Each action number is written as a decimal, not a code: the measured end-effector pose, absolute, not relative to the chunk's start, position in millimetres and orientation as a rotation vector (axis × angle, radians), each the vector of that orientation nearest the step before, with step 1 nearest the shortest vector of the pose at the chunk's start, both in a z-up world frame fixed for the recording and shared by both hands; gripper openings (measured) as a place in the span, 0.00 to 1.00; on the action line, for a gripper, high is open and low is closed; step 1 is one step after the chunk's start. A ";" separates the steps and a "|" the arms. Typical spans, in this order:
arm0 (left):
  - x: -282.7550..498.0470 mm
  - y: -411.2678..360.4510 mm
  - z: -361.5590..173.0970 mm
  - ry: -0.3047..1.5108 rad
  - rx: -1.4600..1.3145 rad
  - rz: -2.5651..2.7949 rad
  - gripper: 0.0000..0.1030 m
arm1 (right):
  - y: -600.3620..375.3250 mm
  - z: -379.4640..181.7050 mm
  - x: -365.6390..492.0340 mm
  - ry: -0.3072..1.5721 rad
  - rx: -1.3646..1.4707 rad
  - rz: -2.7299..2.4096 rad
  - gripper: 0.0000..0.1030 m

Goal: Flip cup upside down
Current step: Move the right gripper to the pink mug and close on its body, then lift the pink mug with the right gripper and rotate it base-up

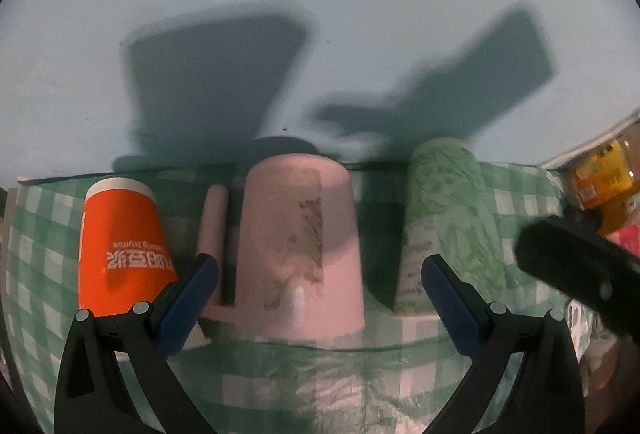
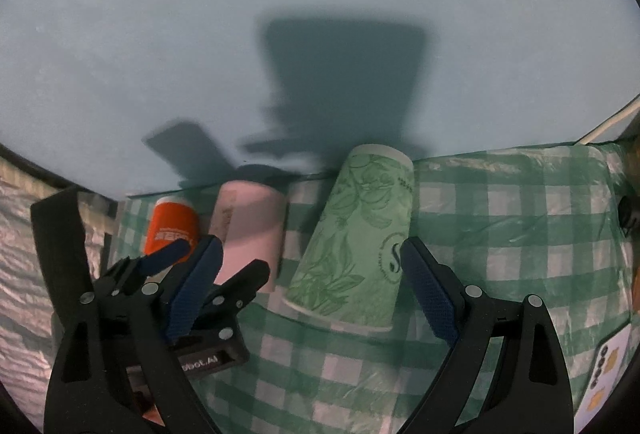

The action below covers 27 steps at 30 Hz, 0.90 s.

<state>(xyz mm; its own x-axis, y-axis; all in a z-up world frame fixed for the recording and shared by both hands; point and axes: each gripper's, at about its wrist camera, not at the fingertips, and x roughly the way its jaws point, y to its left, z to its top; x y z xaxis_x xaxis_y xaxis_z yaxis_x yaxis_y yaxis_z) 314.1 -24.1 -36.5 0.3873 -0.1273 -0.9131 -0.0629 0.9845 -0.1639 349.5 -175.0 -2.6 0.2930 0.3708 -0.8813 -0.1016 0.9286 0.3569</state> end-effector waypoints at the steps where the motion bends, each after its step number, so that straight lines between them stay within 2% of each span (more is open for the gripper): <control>1: 317.9 -23.2 -39.1 1.185 -0.185 -0.031 0.99 | -175.9 -3.3 349.2 1.237 0.250 0.315 0.89; 4: 326.9 -22.9 -45.9 1.206 -0.176 -0.025 0.90 | -177.8 -4.8 347.6 1.236 0.250 0.315 0.89; 8: 335.3 -26.3 -59.3 1.246 -0.151 -0.008 0.88 | -177.5 -8.0 347.3 1.245 0.245 0.316 0.89; 10: 337.4 -30.2 -64.1 1.256 -0.118 -0.004 0.79 | -176.1 -12.9 349.1 1.243 0.246 0.315 0.89; 13: 342.1 -36.2 -71.0 1.280 -0.124 -0.015 0.72 | -176.7 -13.6 349.0 1.245 0.253 0.316 0.89; 27: 307.7 -36.4 -36.3 1.192 -0.074 -0.065 0.72 | -181.8 -6.6 331.3 1.220 0.271 0.339 0.89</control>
<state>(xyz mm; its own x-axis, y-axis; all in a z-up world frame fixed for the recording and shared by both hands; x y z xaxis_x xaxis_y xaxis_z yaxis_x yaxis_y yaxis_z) 307.7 -36.4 -36.3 0.3680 -0.0895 -0.9255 0.0118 0.9957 -0.0916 331.3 -181.8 -6.6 0.3046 0.3955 -0.8665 -0.1091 0.9182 0.3808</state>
